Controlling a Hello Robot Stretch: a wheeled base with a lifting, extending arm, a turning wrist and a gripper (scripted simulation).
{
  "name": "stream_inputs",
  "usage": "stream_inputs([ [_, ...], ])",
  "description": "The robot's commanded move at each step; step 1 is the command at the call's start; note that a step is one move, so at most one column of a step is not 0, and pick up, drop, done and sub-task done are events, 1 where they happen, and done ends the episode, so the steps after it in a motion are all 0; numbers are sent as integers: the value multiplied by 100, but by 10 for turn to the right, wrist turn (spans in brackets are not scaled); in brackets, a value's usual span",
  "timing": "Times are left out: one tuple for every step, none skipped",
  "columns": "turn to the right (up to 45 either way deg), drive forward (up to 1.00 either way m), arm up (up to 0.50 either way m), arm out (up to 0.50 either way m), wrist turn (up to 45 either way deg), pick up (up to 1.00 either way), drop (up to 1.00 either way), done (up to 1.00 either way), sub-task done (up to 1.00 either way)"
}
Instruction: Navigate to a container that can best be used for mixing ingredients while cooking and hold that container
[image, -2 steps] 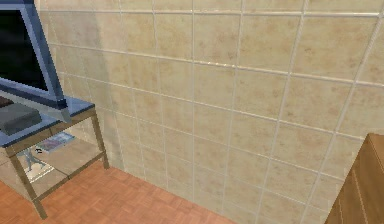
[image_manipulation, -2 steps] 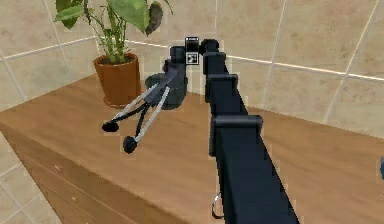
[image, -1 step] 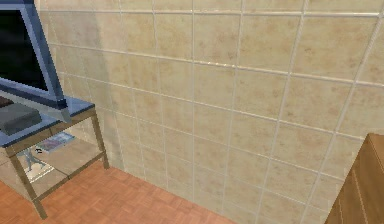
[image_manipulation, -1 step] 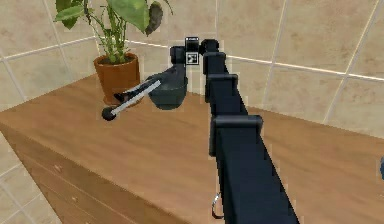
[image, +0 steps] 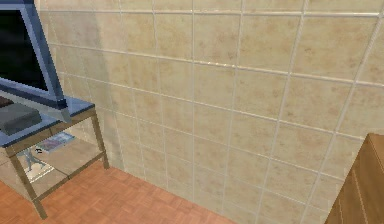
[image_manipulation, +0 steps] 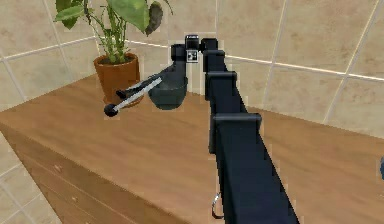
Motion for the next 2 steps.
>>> stream_inputs([
  [0, 0, 0, 0, 450, 0, 0, 0, 0],
  [0, 0, 0, 0, 180, 0, 0, 0, 0],
])
